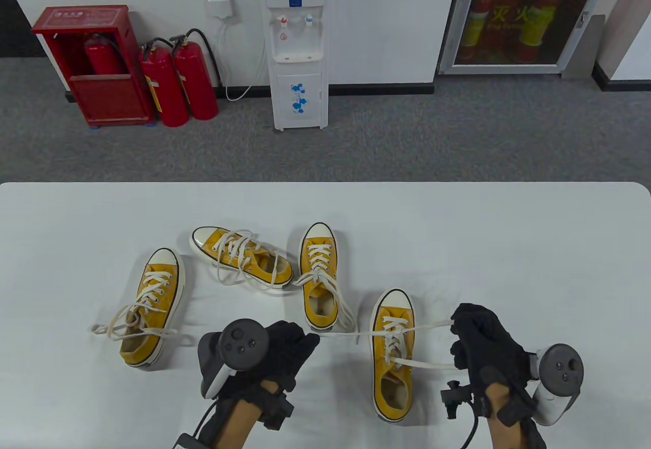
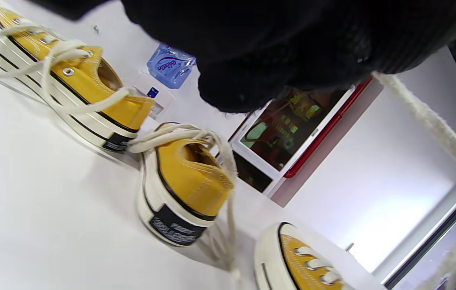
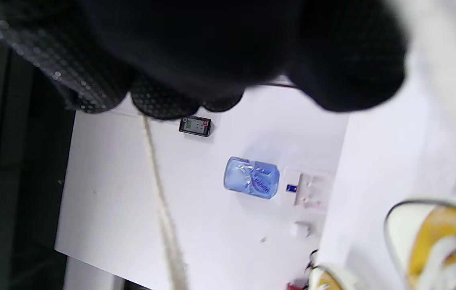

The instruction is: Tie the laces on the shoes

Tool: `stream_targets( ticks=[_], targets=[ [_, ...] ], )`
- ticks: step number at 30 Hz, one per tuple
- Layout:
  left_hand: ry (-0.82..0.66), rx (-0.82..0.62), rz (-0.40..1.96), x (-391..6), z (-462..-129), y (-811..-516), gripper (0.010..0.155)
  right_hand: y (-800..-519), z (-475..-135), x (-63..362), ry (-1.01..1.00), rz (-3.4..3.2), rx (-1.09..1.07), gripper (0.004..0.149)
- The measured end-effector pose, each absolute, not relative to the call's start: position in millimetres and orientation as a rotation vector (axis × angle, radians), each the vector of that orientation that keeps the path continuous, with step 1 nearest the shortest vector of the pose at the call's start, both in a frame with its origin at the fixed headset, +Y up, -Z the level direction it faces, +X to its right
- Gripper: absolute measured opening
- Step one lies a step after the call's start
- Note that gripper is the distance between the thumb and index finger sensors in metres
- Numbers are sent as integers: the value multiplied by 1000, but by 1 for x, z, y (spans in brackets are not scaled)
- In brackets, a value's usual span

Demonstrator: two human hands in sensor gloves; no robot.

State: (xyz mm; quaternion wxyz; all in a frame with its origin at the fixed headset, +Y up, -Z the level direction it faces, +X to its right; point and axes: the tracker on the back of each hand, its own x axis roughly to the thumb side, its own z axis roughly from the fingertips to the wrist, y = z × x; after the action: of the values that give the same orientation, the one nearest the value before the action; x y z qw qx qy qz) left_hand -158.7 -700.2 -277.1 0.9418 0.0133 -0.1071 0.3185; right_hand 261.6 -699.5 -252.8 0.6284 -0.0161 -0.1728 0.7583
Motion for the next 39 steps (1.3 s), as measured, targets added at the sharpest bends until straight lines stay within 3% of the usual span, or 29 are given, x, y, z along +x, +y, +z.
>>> stream_targets(
  ticks=[8, 18, 39],
  targets=[
    [-180, 16, 544, -181, -278, -713, 38, -700, -253, 288, -418, 2009, -274, 41],
    [-236, -11, 342, -195, -276, -725, 37, -721, -264, 300, -220, 2283, -473, 37],
    [-150, -296, 464, -229, -286, -750, 37, -757, -273, 318, 75, 2564, -936, 39]
  ],
)
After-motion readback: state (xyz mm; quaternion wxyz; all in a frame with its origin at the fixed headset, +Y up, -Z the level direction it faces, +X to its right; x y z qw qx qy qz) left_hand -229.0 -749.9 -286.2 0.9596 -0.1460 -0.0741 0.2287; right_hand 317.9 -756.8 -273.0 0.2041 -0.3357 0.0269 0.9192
